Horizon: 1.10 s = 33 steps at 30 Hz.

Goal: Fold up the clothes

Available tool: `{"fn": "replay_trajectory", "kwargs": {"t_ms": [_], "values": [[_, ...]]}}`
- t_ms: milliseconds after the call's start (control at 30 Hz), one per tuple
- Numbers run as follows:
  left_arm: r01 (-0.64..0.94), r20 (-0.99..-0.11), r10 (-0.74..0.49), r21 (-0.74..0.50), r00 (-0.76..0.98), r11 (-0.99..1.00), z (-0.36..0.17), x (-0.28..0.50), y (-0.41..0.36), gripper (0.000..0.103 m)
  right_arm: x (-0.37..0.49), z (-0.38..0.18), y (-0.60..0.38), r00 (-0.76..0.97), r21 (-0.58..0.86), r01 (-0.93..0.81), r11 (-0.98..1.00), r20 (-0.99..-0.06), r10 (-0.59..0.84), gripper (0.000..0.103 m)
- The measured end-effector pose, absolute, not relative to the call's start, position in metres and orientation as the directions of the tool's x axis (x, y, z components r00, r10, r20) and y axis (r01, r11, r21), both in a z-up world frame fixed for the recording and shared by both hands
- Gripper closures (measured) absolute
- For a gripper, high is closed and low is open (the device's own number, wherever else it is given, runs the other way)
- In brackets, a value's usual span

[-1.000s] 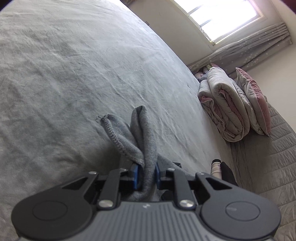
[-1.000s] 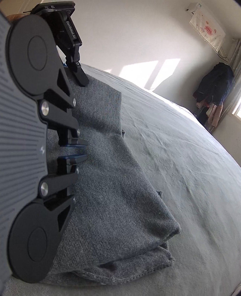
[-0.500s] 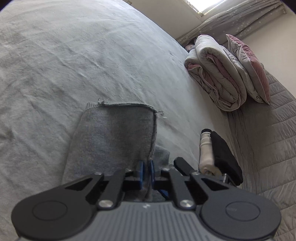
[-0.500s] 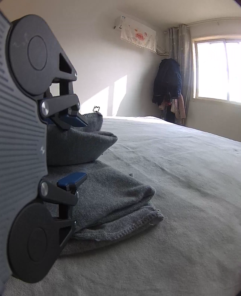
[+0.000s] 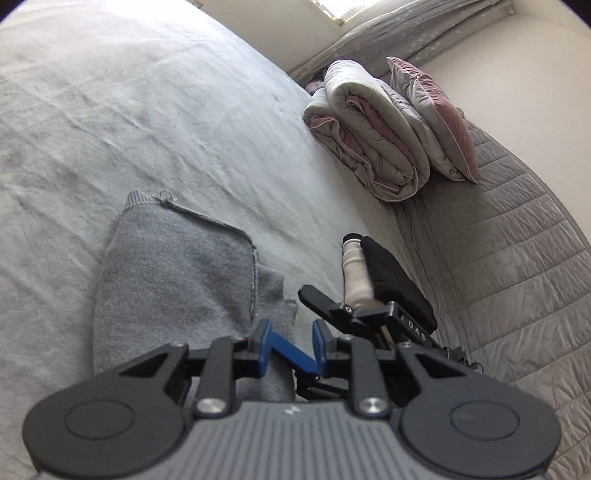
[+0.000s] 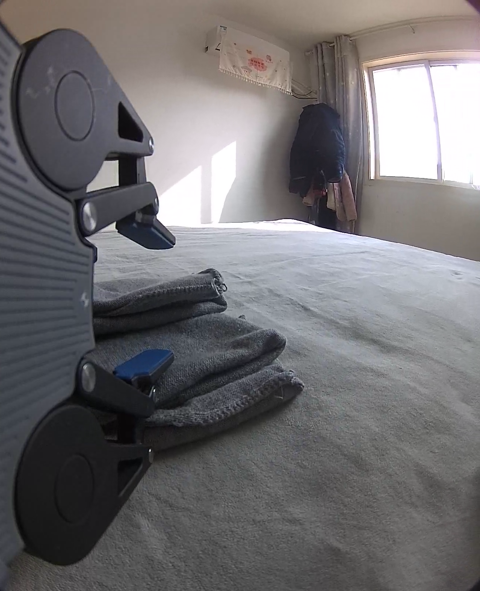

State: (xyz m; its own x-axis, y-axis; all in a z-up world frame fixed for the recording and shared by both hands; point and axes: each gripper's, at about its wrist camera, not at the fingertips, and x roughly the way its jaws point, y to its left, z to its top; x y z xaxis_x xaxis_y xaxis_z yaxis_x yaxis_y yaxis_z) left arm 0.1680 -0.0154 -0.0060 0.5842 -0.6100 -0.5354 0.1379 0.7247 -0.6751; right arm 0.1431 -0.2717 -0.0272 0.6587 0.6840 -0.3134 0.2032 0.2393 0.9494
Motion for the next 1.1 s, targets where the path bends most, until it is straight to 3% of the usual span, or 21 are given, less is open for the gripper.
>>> {"fn": "replay_trajectory", "kwargs": {"t_ms": [400,533,633,767,833,1100], "values": [[0.113,-0.524,-0.470,-0.574,0.710,0.811,-0.051,0.133,0.037,0.078,0.150,0.002,-0.231,0.633,0.828,0.103,0.551,-0.482,0.606,0.046],[0.148,-0.518,-0.479,-0.555,0.708,0.819,-0.051,0.132,0.029,0.060,0.157,-0.008,-0.214,0.602,0.790,0.090,0.606,-0.528,0.599,0.057],[0.160,-0.526,-0.473,-0.532,0.707,0.832,-0.050,0.131,0.026,0.059,0.161,-0.012,-0.204,0.586,0.783,0.063,0.619,-0.531,0.612,0.066],[0.174,-0.532,-0.465,-0.507,0.707,0.844,-0.052,0.131,0.025,0.056,0.169,-0.014,-0.194,0.590,0.758,0.035,0.652,-0.542,0.598,0.066],[0.178,-0.532,-0.460,-0.497,0.711,0.849,-0.052,0.131,0.025,0.054,0.171,-0.013,-0.192,0.607,0.756,0.016,0.655,-0.528,0.594,0.080],[0.215,-0.449,-0.467,-0.505,0.762,0.836,-0.042,0.127,0.022,0.054,0.171,0.009,-0.196,0.659,0.767,-0.067,0.638,-0.446,0.606,0.084]]}}
